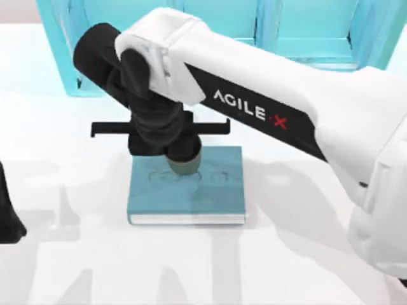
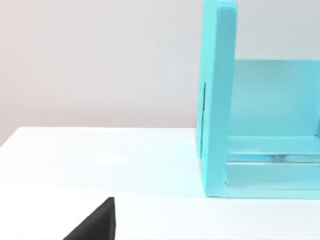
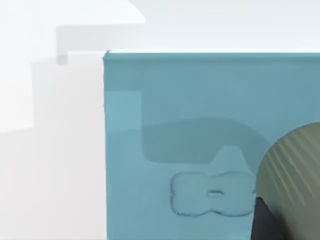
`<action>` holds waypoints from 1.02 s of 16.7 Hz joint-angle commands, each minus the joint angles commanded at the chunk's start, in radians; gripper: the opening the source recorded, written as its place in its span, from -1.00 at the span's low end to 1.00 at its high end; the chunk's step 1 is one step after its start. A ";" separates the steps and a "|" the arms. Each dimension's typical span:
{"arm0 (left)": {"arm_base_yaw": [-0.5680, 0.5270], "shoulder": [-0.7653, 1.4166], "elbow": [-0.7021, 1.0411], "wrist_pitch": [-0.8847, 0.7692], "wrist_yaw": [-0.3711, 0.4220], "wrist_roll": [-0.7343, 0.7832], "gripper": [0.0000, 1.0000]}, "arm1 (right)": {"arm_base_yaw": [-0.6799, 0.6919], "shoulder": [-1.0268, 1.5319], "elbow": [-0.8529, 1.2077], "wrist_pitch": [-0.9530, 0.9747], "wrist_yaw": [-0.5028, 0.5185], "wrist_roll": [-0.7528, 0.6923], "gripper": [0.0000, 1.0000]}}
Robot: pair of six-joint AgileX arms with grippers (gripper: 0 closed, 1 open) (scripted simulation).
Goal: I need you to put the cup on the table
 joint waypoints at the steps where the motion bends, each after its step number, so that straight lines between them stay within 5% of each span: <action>1: 0.000 0.000 0.000 0.000 0.000 0.000 1.00 | 0.000 0.007 0.046 -0.034 0.000 0.000 -1.00; 10: 0.000 0.000 0.000 0.000 0.000 0.000 1.00 | -0.002 0.022 0.163 -0.139 -0.004 -0.004 -1.00; 17: 0.000 0.000 0.000 0.000 0.000 0.000 1.00 | -0.170 -0.173 -0.120 -0.120 -0.129 -0.159 -1.00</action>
